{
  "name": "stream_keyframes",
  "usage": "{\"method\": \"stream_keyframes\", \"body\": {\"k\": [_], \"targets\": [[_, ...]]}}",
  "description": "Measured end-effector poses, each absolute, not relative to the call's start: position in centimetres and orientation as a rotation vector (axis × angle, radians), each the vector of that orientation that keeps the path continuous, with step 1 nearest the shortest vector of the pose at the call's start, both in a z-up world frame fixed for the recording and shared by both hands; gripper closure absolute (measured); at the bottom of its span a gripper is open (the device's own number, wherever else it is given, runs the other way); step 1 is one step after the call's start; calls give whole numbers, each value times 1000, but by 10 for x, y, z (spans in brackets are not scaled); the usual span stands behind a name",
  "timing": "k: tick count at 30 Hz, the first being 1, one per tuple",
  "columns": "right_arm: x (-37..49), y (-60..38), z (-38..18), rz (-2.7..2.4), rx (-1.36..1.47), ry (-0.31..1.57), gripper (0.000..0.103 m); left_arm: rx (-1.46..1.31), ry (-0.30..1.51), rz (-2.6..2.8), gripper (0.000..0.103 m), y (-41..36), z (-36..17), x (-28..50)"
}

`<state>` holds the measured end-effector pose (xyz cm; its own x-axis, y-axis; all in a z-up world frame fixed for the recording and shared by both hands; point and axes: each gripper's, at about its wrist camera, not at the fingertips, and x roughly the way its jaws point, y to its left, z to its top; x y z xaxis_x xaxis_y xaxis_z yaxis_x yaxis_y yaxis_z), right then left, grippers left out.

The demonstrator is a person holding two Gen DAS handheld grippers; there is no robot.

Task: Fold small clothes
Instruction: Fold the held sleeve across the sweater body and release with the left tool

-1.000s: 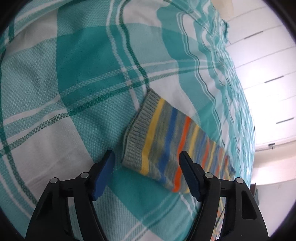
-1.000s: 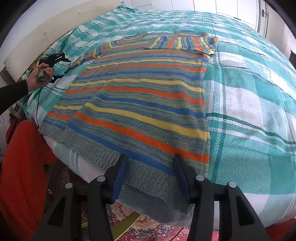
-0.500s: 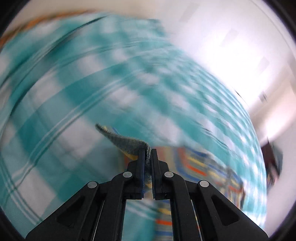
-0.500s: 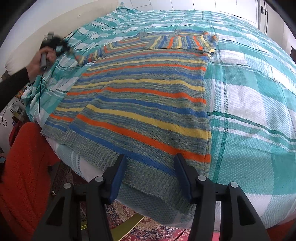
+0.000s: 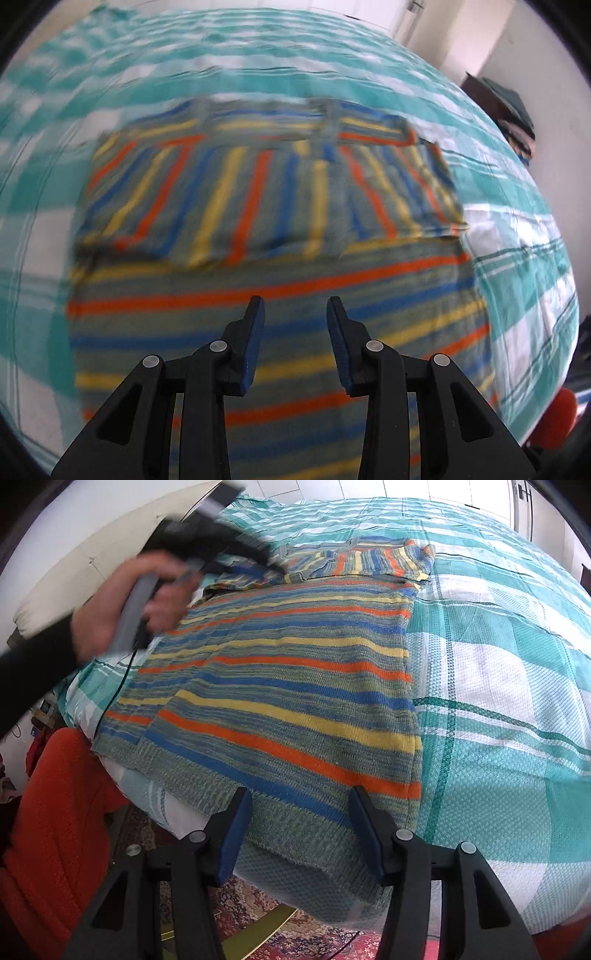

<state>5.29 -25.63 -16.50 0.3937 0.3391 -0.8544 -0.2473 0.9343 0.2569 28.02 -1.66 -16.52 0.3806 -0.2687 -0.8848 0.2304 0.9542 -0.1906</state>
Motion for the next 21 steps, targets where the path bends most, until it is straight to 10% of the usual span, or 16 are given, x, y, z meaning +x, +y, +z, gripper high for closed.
{"method": "stream_keyframes", "body": {"k": [14, 15, 17, 21], "targets": [[59, -258, -170, 365, 125, 1119, 47, 359, 1033, -138, 41, 66, -181, 320], [59, -257, -170, 364, 121, 1120, 47, 365, 1025, -105, 44, 67, -186, 328], [59, -255, -170, 364, 111, 1121, 45, 276, 1030, -68, 96, 78, -194, 345], [60, -253, -170, 367, 94, 1120, 42, 157, 1033, -55, 99, 108, -203, 339]]}}
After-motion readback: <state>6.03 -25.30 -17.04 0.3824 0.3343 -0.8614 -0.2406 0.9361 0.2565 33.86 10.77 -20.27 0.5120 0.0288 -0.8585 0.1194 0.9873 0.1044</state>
